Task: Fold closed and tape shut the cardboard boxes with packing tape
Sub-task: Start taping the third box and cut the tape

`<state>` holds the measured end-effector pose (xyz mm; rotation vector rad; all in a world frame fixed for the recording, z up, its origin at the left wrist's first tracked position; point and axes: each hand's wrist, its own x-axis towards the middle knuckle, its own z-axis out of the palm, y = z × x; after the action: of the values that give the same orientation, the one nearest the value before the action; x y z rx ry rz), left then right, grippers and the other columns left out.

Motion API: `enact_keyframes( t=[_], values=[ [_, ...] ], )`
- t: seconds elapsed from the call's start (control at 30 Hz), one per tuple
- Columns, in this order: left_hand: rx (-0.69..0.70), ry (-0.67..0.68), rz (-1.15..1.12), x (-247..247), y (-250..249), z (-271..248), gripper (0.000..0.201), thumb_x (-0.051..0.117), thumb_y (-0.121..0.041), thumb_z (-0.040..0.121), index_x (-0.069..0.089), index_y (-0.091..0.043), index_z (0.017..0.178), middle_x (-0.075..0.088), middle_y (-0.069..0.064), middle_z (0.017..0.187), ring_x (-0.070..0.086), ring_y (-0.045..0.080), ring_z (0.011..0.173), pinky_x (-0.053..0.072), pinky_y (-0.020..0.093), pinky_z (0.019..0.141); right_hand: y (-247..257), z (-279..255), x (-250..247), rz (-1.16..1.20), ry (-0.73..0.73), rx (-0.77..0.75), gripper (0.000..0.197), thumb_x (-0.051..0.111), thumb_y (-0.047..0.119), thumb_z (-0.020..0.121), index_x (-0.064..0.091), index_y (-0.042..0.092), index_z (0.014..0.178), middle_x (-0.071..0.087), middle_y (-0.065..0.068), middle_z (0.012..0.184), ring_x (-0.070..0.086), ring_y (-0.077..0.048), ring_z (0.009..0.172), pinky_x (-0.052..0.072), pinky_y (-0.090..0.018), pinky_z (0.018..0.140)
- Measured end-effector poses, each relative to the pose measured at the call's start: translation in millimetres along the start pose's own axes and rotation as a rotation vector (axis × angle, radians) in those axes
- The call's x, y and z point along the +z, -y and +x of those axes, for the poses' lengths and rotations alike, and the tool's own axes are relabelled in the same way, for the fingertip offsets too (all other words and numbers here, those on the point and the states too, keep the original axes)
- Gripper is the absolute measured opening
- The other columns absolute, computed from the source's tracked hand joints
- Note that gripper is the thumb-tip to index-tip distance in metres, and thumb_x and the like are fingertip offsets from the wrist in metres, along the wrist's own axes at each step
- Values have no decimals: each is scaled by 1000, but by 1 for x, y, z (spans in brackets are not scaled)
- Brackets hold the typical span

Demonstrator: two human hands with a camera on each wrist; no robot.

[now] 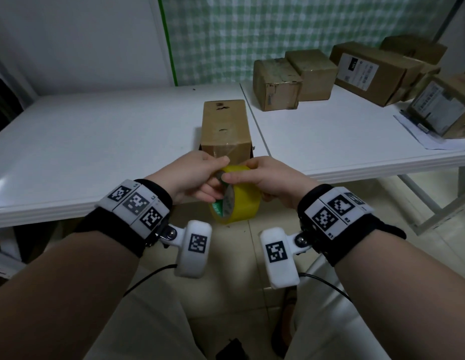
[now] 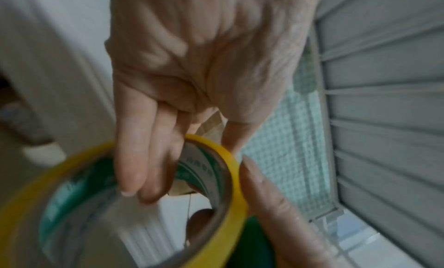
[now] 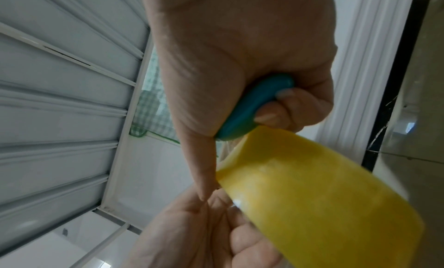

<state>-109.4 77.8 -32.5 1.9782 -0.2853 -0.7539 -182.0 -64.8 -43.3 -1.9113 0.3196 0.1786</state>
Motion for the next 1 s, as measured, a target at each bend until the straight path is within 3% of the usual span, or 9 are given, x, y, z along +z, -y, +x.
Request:
enact_keyframes(
  t=[0.13, 0.2, 0.27, 0.37, 0.5, 0.63, 0.73, 0.87, 1.0],
  values=[
    [-141, 5, -357, 5, 2, 4, 15, 57, -15, 91, 60, -3, 98, 69, 12, 63, 69, 17, 54, 59, 30, 58, 1, -4, -2, -23, 30, -3, 55, 67, 52, 79, 63, 6, 109, 52, -3, 74, 42, -12, 55, 30, -23, 45],
    [-147, -4, -540, 5, 4, 8, 17, 57, -6, 87, 61, 0, 102, 71, 14, 75, 70, 19, 63, 60, 30, 64, 4, -6, -7, -62, 1, 5, 60, 55, 66, 80, 62, 12, 105, 56, -2, 78, 39, -11, 54, 32, -24, 48],
    [-162, -7, -643, 3, 5, 10, 22, 55, -3, 85, 59, -1, 107, 70, 15, 82, 69, 22, 69, 59, 33, 70, 6, -7, -14, -80, -76, 5, 62, 45, 69, 82, 64, 14, 105, 60, -2, 83, 41, -11, 55, 35, -23, 49],
    [-177, -4, -672, 2, 4, 8, 14, 51, -5, 87, 60, -5, 97, 69, 12, 70, 67, 22, 56, 59, 34, 60, 8, -7, -25, 18, -139, -5, 54, 46, 56, 91, 66, 8, 106, 55, -3, 80, 44, -11, 59, 39, -21, 51],
    [-190, -5, -604, 4, 3, 8, 5, 58, -12, 89, 62, -9, 90, 67, 9, 68, 65, 20, 58, 54, 34, 64, 13, -8, -30, 232, -94, 48, 27, 45, 20, 99, 63, 7, 115, 50, -5, 90, 45, -15, 74, 42, -22, 59],
    [-196, -2, -587, 5, 2, 9, 7, 59, -15, 90, 62, -10, 89, 65, 9, 67, 63, 21, 62, 54, 36, 70, 17, -5, -29, 444, 39, 64, 30, 40, -2, 96, 55, 6, 121, 46, -14, 113, 50, -23, 85, 52, -25, 58],
    [-196, 4, -586, 5, 2, 9, 12, 59, -16, 89, 63, -9, 99, 67, 11, 77, 64, 23, 70, 53, 39, 80, 20, -4, -28, 504, 83, 41, 28, 47, -5, 93, 53, 2, 119, 53, -19, 108, 62, -23, 83, 59, -24, 64],
    [-191, 1, -592, 4, 3, 9, 16, 60, -17, 89, 64, -9, 103, 70, 11, 79, 66, 23, 72, 54, 40, 79, 24, 0, -29, 481, 70, -42, 23, 49, -5, 93, 54, -1, 115, 61, -20, 98, 66, -21, 78, 59, -24, 70],
    [-194, -13, -578, 4, 5, 10, 19, 62, -19, 88, 64, -10, 104, 70, 13, 88, 67, 26, 79, 53, 44, 85, 29, 7, -26, 243, 2, -108, 28, 53, -2, 92, 54, -1, 120, 64, -19, 101, 67, -20, 76, 59, -27, 75]
  ],
)
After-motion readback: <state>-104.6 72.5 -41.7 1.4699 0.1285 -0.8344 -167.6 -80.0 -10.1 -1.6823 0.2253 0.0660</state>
